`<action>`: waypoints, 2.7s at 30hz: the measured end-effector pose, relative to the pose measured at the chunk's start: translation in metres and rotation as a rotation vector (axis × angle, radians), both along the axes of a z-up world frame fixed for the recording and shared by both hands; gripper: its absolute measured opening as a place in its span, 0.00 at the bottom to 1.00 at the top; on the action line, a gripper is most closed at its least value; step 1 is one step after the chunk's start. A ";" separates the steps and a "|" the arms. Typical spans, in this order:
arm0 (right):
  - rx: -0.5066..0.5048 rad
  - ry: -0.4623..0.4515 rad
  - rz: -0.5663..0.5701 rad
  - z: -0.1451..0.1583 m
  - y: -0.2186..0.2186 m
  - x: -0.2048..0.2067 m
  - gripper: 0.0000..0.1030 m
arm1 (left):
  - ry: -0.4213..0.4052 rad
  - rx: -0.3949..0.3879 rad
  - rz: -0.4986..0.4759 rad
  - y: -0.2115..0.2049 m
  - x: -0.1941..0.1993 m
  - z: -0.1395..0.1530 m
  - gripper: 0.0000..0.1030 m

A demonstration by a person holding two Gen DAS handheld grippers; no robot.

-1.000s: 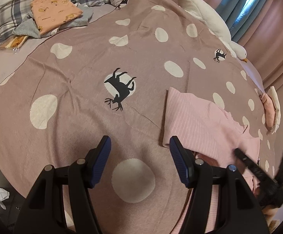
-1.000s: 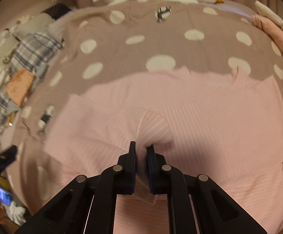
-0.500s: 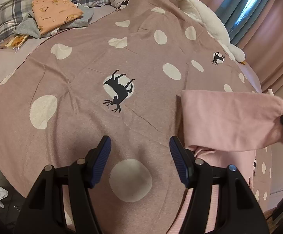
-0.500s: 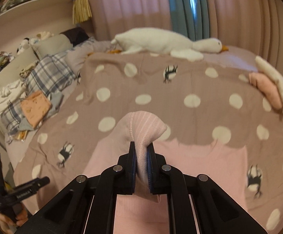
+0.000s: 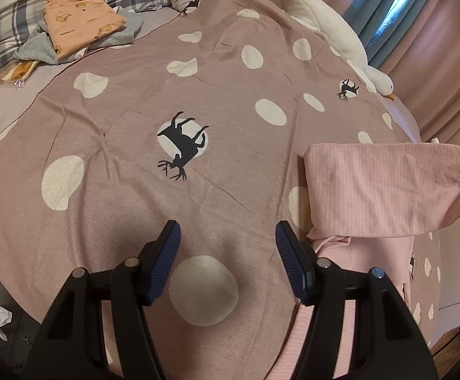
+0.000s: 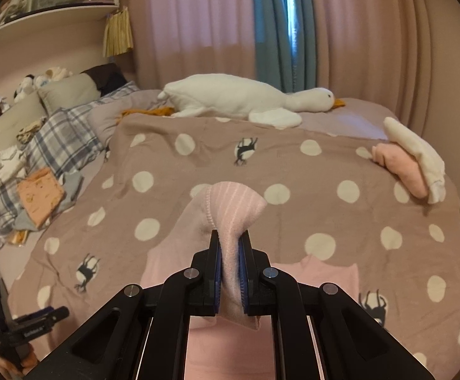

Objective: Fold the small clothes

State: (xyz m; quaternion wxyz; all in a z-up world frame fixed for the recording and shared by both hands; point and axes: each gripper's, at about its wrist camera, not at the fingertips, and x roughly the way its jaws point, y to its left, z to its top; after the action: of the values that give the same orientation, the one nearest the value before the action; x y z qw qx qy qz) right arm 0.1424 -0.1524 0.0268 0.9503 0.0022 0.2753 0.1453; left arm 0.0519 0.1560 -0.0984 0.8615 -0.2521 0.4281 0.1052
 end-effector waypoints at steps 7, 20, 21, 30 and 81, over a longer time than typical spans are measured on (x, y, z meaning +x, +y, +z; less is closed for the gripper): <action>-0.001 0.005 -0.048 -0.001 -0.017 0.003 0.10 | 0.005 0.005 -0.018 -0.007 0.003 0.000 0.61; -0.016 0.057 -0.129 -0.021 -0.043 0.015 0.10 | 0.022 0.029 -0.068 -0.026 0.013 0.000 0.61; -0.019 0.061 -0.134 -0.022 -0.045 0.016 0.10 | 0.023 0.031 -0.073 -0.028 0.014 -0.001 0.61; -0.027 0.103 -0.168 -0.037 -0.059 0.020 0.10 | 0.033 0.038 -0.110 -0.043 0.024 -0.002 0.61; 0.008 0.418 -0.286 -0.145 -0.127 0.043 0.10 | 0.153 0.054 -0.346 -0.137 0.124 -0.077 0.41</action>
State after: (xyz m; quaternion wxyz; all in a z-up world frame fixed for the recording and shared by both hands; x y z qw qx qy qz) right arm 0.1851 -0.2795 -0.1181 0.8835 0.0751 0.4623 0.0068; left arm 0.1761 0.0187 -0.1752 0.8381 -0.1429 0.5264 -0.0139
